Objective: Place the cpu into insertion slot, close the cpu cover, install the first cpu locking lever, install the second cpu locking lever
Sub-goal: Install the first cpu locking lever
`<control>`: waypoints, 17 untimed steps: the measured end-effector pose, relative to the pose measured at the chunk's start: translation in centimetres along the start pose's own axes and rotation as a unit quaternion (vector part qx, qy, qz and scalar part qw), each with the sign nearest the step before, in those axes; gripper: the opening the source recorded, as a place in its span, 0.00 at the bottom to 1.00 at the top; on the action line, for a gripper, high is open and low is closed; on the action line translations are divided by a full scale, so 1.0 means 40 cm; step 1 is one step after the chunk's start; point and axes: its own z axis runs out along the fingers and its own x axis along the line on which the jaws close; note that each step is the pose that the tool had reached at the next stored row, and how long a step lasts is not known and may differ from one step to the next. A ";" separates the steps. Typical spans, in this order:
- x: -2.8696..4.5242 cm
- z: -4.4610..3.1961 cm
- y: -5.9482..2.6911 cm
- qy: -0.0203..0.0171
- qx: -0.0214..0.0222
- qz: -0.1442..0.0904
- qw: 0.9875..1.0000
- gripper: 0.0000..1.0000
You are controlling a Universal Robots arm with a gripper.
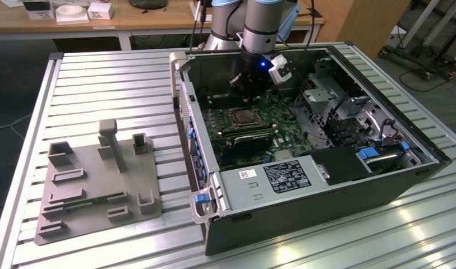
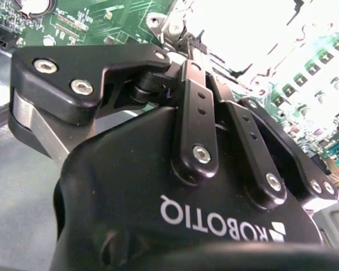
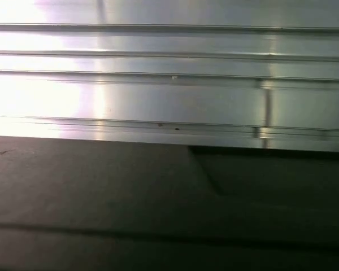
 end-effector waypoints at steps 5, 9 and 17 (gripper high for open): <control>0.000 0.000 0.000 0.000 -0.010 0.000 1.000 0.10; 0.000 0.000 0.000 -0.001 -0.016 -0.001 1.000 0.10; 0.000 0.000 0.001 -0.002 -0.032 -0.002 0.999 0.10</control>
